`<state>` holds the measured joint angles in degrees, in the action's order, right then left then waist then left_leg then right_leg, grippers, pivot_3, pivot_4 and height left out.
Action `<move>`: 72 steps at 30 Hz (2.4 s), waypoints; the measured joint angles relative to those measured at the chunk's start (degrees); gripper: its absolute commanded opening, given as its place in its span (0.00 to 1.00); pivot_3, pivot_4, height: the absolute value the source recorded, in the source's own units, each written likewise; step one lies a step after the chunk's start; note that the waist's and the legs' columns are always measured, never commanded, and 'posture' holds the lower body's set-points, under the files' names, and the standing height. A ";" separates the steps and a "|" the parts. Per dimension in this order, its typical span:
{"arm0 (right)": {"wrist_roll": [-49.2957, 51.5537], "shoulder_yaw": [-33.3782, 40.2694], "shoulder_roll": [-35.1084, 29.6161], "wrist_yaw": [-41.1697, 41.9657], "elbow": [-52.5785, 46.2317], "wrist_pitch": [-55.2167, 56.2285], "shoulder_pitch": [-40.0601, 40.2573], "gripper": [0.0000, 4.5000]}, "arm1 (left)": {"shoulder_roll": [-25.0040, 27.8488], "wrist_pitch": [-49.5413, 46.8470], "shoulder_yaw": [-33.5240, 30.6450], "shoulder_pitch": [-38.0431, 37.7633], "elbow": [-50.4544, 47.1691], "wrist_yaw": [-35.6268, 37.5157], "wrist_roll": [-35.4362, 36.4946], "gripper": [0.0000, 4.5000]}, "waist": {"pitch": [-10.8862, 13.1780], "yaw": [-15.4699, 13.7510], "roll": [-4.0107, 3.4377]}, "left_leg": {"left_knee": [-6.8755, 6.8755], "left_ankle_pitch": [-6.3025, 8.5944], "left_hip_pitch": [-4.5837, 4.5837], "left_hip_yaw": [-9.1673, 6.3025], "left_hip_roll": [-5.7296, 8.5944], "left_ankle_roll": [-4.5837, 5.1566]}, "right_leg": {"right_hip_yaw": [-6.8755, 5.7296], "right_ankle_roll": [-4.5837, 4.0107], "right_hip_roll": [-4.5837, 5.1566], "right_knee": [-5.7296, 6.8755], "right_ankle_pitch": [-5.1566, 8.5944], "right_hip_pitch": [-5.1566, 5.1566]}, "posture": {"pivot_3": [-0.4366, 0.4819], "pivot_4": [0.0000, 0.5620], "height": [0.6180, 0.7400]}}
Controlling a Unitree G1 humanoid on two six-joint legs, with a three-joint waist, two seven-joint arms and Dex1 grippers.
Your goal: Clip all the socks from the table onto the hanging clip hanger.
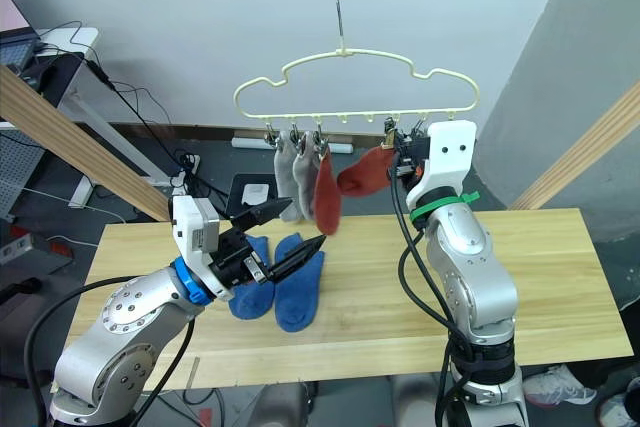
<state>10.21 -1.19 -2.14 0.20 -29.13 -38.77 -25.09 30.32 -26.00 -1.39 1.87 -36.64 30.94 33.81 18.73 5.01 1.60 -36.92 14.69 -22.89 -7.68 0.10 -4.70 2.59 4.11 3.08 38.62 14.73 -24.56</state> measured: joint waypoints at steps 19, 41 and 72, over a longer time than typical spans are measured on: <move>0.57 0.09 3.10 -0.48 0.00 -0.42 0.00 0.28 | -0.27 0.01 0.97 -0.10 -0.08 0.17 -0.87 1.00 | 0.00 0.01 0.00 | 0.02 0.00 -0.02 0.00 0.00 0.00 | 0.00 0.00 0.00 -0.01 0.00 -0.03 | 0.36 0.56 1.00; 10.81 7.36 -7.54 8.97 -2.29 -8.78 -0.19 0.02 | 2.56 0.17 3.40 -2.03 0.65 1.61 -5.69 1.00 | 0.01 0.02 -0.02 | 0.02 0.00 -0.04 0.03 0.02 0.00 | 0.03 0.00 0.01 -0.02 0.00 -0.05 | 0.32 0.56 1.00; 33.76 13.37 -26.61 25.72 7.01 -22.38 -8.23 0.02 | -0.45 14.63 17.91 14.50 46.30 8.59 -35.46 0.60 | 0.04 1.55 -0.05 | -0.02 0.03 -0.06 0.05 0.06 0.06 | 0.00 -0.01 0.06 0.07 0.01 -0.06 | 0.25 0.58 1.00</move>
<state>43.97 12.17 -28.75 25.92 -22.13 -61.14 -33.32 29.87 -11.37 16.52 16.37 9.66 39.53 -1.66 18.77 6.56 1.55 -36.94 14.73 -22.95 -7.63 0.16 -4.64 2.60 4.10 3.15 38.68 14.74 -24.62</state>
